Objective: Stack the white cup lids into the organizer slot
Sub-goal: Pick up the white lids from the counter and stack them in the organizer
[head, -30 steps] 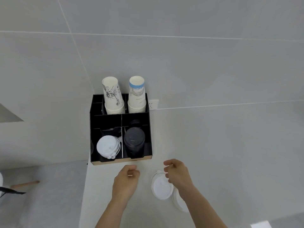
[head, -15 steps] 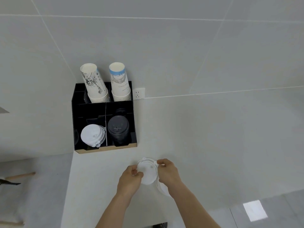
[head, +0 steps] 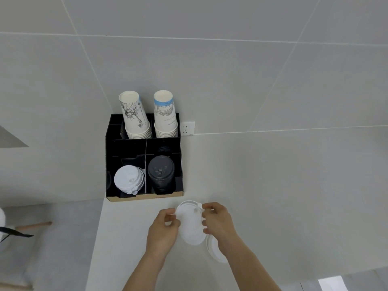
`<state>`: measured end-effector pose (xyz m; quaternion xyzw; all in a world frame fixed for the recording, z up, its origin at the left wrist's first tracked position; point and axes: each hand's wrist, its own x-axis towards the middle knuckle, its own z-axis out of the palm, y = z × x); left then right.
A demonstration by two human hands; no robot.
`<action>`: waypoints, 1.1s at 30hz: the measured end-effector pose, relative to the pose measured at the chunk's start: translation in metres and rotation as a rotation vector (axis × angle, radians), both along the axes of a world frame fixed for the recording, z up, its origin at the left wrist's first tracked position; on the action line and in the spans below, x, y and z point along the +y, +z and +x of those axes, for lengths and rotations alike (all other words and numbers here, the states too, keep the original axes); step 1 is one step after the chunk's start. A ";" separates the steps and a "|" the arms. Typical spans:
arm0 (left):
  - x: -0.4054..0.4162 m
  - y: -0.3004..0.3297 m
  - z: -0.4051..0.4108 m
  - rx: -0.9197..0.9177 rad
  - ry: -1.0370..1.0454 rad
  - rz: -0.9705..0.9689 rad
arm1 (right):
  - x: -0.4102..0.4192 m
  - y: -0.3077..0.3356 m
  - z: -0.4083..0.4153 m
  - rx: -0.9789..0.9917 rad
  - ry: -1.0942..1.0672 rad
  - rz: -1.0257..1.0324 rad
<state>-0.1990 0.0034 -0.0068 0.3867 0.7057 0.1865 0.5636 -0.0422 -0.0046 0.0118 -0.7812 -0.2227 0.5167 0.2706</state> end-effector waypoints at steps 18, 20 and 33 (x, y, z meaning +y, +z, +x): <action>0.087 0.052 -0.098 -0.035 0.257 0.247 | 0.099 0.042 -0.097 0.060 0.068 0.238; 0.098 0.050 -0.111 -0.024 0.283 0.248 | 0.110 0.038 -0.113 0.056 0.094 0.235; 0.139 0.022 -0.145 -0.017 0.251 0.170 | 0.148 0.004 -0.167 0.025 0.188 0.190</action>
